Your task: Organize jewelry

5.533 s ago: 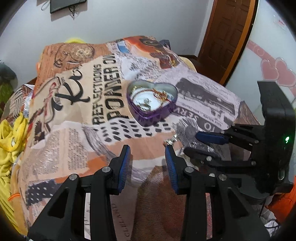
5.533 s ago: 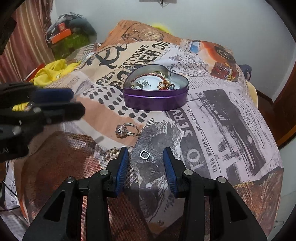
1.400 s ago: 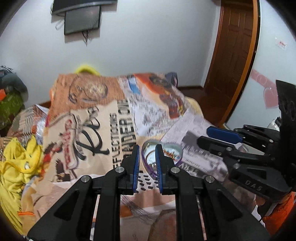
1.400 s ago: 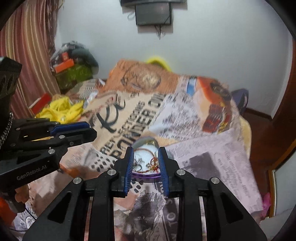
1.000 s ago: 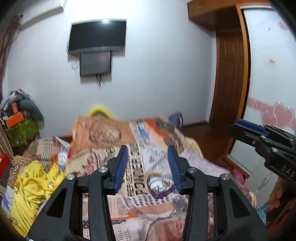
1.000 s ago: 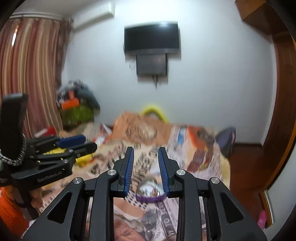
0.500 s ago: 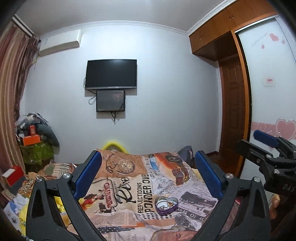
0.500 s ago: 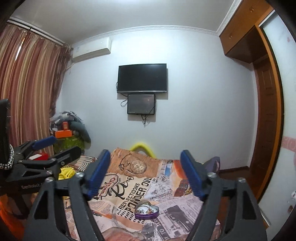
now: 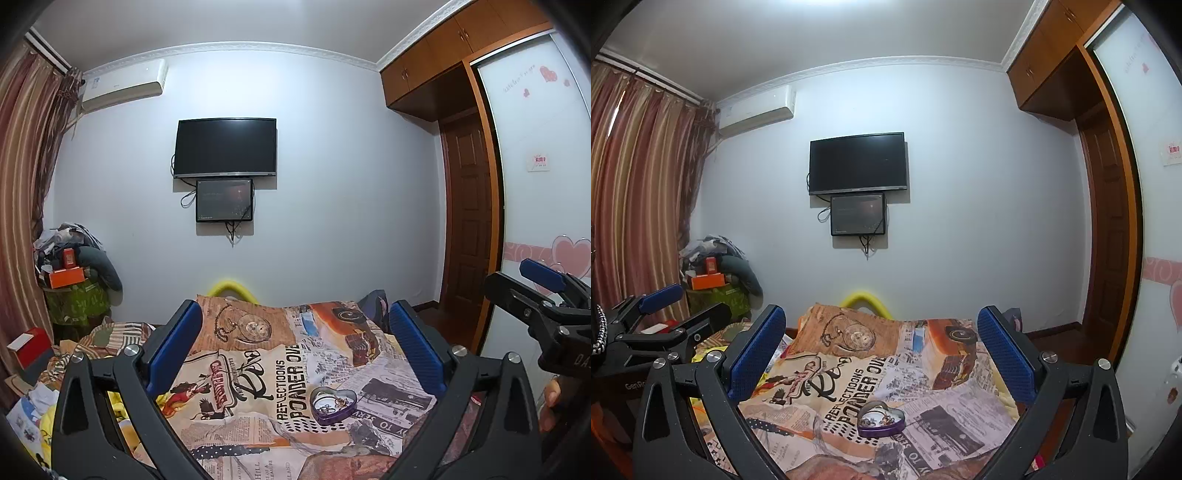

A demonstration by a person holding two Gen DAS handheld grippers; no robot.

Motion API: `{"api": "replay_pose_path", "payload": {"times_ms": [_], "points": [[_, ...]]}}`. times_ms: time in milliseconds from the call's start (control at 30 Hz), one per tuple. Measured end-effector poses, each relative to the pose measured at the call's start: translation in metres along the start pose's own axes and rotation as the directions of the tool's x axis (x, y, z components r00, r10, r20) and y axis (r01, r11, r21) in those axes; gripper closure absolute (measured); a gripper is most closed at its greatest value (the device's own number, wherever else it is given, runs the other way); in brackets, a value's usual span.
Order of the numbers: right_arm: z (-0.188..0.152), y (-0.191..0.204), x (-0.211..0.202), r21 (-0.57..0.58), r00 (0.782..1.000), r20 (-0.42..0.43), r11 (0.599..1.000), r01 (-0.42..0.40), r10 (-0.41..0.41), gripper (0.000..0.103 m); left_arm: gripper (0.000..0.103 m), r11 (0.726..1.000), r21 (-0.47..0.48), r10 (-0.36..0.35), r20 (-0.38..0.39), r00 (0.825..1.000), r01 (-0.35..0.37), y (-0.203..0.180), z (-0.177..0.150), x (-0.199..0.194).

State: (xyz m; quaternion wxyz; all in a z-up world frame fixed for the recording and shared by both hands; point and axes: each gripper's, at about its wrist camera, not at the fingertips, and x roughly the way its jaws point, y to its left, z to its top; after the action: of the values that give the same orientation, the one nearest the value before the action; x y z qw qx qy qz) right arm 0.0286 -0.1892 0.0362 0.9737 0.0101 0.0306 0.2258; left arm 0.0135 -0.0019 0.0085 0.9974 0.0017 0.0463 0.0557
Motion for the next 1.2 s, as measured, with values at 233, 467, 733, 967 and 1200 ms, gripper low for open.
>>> {"api": "replay_pose_path", "payload": {"times_ms": [233, 467, 733, 967, 1200], "points": [[-0.0035, 0.0010, -0.0025, -0.012, 1.000, -0.013, 1.000, 0.000, -0.001, 0.000, 0.001, 1.000, 0.000, -0.001, -0.004, 1.000, 0.001, -0.0012, 0.0000, 0.0011], [-0.0018, -0.0004, -0.0035, -0.014, 1.000, -0.027, 1.000, -0.004, 0.003, 0.000, 0.001, 1.000, -0.004, -0.001, -0.013, 1.000, 0.001, -0.0014, -0.0013, 0.0033], [-0.0017, 0.0004, -0.0038, -0.018, 0.999, -0.036, 1.000, -0.005, 0.004, 0.000, 0.001, 1.000, -0.003, -0.009, -0.022, 1.000, 0.009, -0.0029, -0.0018, 0.0049], [0.0009, 0.0012, -0.0038, -0.020, 0.999, -0.042, 1.000, -0.011, 0.011, 0.000, 0.001, 1.000, -0.009, -0.015, -0.028, 1.000, 0.015, -0.0024, -0.0022, 0.0058], [0.0004, 0.0006, -0.0023, -0.017, 0.999, -0.051, 1.000, -0.017, 0.016, 0.000, 0.001, 1.000, -0.010, -0.017, -0.030, 0.999, 0.016, -0.0013, -0.0031, 0.0060]]}}
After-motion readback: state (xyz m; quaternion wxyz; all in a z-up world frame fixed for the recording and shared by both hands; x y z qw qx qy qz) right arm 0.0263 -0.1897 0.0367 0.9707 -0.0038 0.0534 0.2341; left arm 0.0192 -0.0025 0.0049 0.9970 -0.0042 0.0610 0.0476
